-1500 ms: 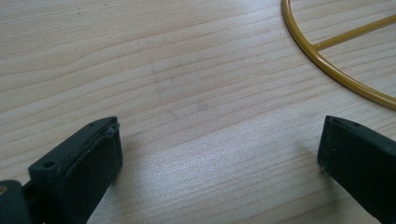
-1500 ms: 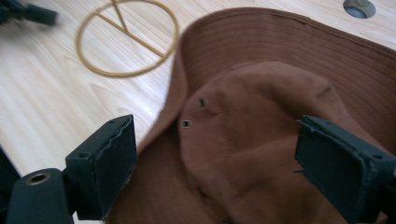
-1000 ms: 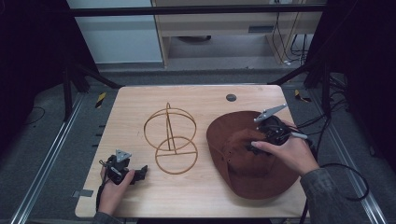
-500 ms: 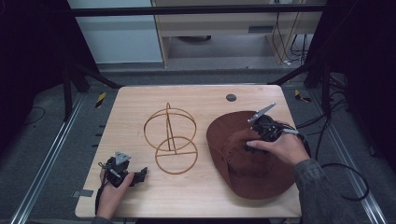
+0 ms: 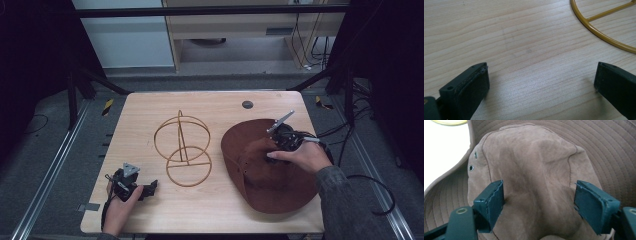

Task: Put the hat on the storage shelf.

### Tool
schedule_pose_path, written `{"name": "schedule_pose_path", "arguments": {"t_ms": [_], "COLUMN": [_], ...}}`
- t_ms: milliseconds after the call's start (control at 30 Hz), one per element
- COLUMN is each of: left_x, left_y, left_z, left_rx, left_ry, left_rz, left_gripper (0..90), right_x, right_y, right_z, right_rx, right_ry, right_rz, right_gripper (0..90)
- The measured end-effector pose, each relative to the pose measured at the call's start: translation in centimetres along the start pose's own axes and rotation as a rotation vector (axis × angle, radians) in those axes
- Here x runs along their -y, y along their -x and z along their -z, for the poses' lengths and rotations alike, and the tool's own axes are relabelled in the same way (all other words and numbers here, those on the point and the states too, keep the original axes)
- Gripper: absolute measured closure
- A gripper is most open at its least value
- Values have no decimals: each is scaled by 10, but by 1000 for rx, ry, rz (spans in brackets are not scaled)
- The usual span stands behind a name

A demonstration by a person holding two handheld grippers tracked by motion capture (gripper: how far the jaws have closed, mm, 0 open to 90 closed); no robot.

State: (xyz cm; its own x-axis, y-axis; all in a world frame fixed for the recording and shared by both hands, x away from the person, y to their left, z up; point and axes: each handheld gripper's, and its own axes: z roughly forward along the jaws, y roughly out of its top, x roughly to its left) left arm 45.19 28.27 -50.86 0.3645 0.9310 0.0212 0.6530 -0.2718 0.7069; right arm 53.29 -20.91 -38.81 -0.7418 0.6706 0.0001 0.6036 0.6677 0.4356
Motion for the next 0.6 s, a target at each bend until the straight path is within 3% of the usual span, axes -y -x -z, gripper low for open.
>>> {"name": "schedule_pose_path", "arguments": {"t_ms": [100,233,267,300,433,600], "left_x": [0,0,0,0,0,0], "left_y": [0,0,0,0,0,0], "left_z": [0,0,0,0,0,0], "left_rx": [0,0,0,0,-1,0], "left_ry": [0,0,0,0,0,0], "left_rz": [0,0,0,0,-1,2], "left_gripper": [0,0,0,0,0,0], "right_x": [0,0,0,0,1,2], "right_y": [-1,-1,-1,0,3,3], "right_z": [-1,-5,-5,-6,-5,-5], "right_rx": [-2,-15,-15,-21,-42,-53], "right_ry": [-5,-21,-21,-20,-21,-20], "right_rz": [2,19,19,23,23,31], "right_gripper": [282,445,445,535,718,822]}}
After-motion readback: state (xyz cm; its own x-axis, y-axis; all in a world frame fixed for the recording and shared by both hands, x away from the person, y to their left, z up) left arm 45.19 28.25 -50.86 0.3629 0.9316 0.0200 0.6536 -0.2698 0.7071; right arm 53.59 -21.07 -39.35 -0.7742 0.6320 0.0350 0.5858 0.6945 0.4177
